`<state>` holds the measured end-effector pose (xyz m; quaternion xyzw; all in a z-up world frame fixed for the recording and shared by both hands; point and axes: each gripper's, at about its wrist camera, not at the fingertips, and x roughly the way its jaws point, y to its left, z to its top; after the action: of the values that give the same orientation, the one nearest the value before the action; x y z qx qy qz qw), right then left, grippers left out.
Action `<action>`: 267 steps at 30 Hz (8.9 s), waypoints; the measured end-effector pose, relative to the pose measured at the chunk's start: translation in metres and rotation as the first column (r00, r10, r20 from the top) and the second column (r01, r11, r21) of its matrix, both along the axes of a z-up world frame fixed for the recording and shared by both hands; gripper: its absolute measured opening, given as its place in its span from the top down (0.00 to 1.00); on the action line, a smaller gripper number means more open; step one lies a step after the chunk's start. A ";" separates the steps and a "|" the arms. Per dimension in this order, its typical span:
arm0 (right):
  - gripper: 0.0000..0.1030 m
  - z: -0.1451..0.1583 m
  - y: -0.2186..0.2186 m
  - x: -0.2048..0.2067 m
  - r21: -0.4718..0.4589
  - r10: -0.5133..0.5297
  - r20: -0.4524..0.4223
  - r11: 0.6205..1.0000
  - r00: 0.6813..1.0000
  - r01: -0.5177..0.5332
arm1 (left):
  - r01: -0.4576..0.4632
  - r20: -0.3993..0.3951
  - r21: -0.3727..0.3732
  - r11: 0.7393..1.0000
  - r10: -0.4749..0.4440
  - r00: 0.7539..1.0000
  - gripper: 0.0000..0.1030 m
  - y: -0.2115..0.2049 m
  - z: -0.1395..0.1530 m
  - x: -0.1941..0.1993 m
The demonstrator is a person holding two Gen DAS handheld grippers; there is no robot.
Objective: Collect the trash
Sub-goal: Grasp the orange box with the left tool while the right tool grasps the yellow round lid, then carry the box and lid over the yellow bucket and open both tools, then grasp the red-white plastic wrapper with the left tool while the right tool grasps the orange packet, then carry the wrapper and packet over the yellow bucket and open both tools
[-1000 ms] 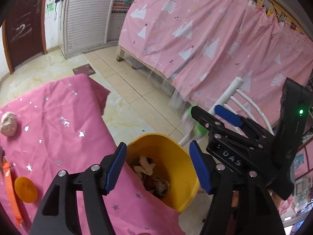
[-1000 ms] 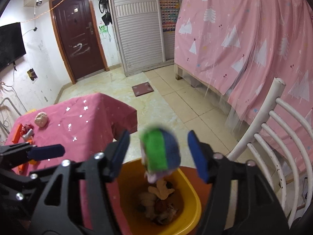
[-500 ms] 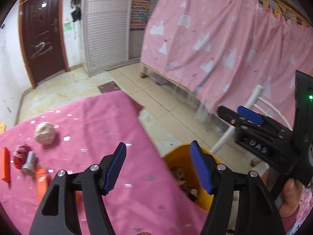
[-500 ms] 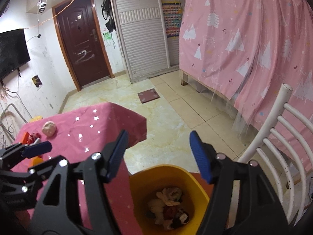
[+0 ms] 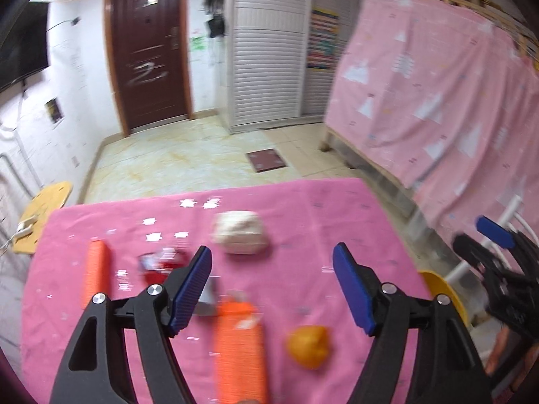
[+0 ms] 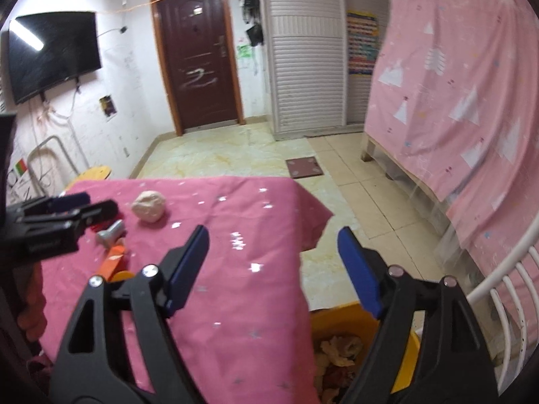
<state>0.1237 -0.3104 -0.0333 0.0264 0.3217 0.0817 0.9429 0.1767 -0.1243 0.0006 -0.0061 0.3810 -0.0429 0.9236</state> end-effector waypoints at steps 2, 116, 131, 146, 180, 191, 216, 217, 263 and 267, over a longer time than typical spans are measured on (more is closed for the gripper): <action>0.27 0.000 0.021 0.000 -0.022 0.045 0.000 0.999 0.999 -0.045 | -0.054 0.004 0.009 0.998 0.054 0.999 0.35 0.025 -0.001 0.005; 0.25 0.016 -0.166 -0.070 0.219 -0.343 0.122 0.924 0.931 0.312 | 0.455 -0.148 -0.214 0.864 -0.489 0.859 0.81 -0.205 -0.018 -0.039; 0.21 0.014 -0.157 -0.061 0.239 -0.337 0.126 0.923 0.933 0.301 | 0.460 -0.115 -0.145 0.876 -0.477 0.872 0.63 -0.204 -0.009 -0.049; 0.15 0.010 -0.121 -0.040 0.189 -0.249 0.102 0.956 0.963 0.227 | 0.267 -0.102 -0.064 0.961 -0.273 0.957 0.58 -0.100 0.000 -0.004; 0.15 -0.046 0.168 -0.012 -0.096 0.352 -0.118 0.927 0.929 -0.363 | -0.092 -0.239 -0.016 0.996 0.086 0.967 0.43 0.099 -0.063 0.063; 0.15 -0.056 0.191 -0.010 -0.121 0.361 -0.192 0.914 0.913 -0.387 | -0.130 -0.247 0.018 0.991 0.130 0.960 0.64 0.100 -0.081 0.062; 0.79 -0.058 0.201 -0.011 -0.156 0.396 -0.229 0.887 0.889 -0.435 | -0.156 -0.156 0.026 0.987 0.158 0.975 0.74 0.120 -0.047 0.035; 0.81 -0.058 0.200 -0.011 -0.162 0.396 -0.226 0.886 0.890 -0.435 | -0.155 -0.158 0.026 0.988 0.157 0.975 0.74 0.120 -0.047 0.035; 0.83 -0.006 -0.133 -0.047 0.148 -0.197 0.031 0.970 0.980 0.190 | 0.378 -0.206 -0.070 0.923 -0.385 0.900 0.74 -0.185 -0.041 -0.017; 0.83 -0.006 -0.143 -0.052 0.164 -0.214 0.039 0.965 0.976 0.205 | 0.432 -0.204 -0.060 0.900 -0.435 0.877 0.74 -0.214 -0.050 -0.030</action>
<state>0.0715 -0.4534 -0.0393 0.1333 0.2827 0.0078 0.9499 0.1469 -0.3385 -0.0498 0.0689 0.4688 -0.2499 0.8444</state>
